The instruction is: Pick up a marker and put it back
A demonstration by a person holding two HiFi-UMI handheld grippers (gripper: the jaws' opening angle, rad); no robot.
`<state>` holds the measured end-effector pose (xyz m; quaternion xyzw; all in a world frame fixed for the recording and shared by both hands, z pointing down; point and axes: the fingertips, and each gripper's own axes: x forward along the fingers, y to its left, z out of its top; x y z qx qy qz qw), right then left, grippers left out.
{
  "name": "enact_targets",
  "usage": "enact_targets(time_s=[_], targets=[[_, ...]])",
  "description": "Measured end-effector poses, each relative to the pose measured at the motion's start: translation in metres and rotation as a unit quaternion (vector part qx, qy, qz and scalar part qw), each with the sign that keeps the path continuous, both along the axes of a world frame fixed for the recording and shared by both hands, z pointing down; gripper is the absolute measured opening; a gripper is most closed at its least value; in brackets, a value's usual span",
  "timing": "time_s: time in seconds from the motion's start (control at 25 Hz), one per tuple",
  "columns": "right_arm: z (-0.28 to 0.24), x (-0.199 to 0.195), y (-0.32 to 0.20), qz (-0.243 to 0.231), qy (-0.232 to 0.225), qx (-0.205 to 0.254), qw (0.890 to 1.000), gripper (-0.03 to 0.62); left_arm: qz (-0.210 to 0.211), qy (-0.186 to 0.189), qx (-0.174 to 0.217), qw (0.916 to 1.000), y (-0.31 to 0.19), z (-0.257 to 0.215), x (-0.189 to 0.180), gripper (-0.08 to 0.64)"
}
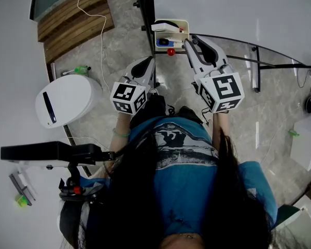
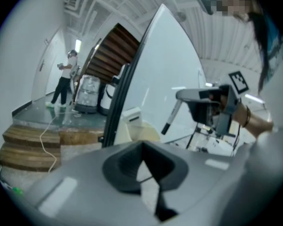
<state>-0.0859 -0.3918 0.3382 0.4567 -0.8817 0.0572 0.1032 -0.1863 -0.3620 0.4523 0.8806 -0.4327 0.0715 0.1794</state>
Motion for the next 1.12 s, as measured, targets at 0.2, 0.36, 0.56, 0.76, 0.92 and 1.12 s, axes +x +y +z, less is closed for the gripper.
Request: enact_targets(time_s=[0.2, 0.36, 0.56, 0.76, 0.92, 1.12], targets=[[-0.006, 0.022, 0.013, 0.004, -0.011, 0.001, 1.0, 0.083, -0.018, 0.005, -0.003, 0.9998, 0.009, 0.0, 0.011, 0.015], [-0.005, 0.039, 0.023, 0.008, -0.013, -0.004, 1.0, 0.083, -0.019, 0.018, -0.005, 0.9996, 0.018, -0.003, 0.022, 0.015], [-0.005, 0.072, 0.042, 0.006, -0.023, -0.003, 1.0, 0.083, -0.022, 0.013, 0.001, 0.9997, 0.037, -0.006, 0.051, 0.015], [-0.002, 0.087, 0.049, 0.001, -0.029, -0.006, 1.0, 0.083, -0.027, 0.01, 0.001, 0.9996, 0.047, -0.005, 0.064, 0.016], [0.001, 0.085, 0.048, -0.003, -0.029, -0.008, 1.0, 0.083, -0.027, 0.013, 0.0, 0.9996, 0.048, -0.004, 0.063, 0.015], [0.002, 0.083, 0.046, -0.008, -0.028, -0.011, 1.0, 0.083, -0.02, -0.036, 0.008, 0.9991, 0.048, -0.001, 0.065, 0.014]])
